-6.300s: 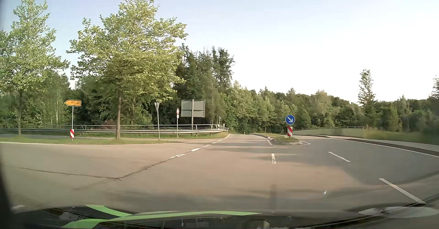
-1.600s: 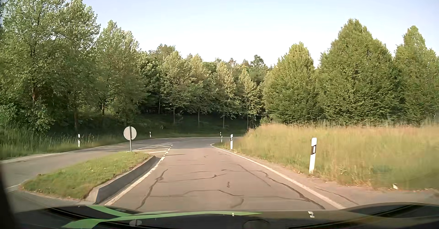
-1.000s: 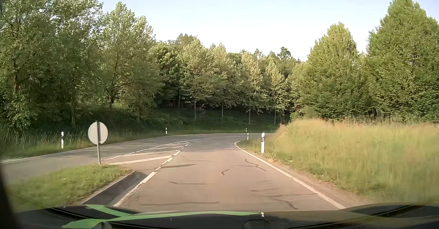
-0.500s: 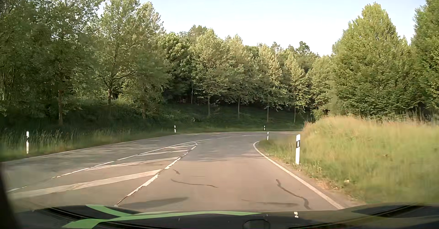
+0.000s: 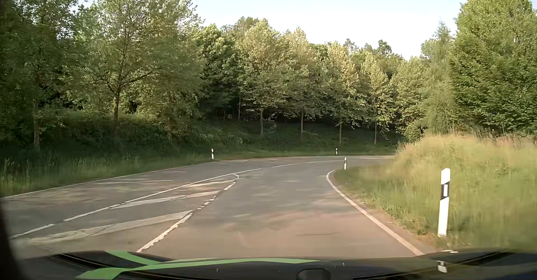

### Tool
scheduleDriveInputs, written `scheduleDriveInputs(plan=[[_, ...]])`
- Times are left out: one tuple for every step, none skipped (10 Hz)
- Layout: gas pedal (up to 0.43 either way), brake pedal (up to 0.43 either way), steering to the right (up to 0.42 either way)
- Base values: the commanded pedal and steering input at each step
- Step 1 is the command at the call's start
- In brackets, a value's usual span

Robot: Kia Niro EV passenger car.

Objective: Follow the waypoints while adhering to traffic rules and regulations

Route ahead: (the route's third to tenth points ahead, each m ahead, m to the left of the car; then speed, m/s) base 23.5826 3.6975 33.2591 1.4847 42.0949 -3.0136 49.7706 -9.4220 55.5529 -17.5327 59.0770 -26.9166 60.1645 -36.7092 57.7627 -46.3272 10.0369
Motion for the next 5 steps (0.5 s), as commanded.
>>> scheduleDriveInputs(plan=[[0.0,0.0,-0.007],[0.0,0.0,-0.006],[0.0,0.0,-0.006],[0.0,0.0,-0.005],[0.0,0.0,-0.004]])
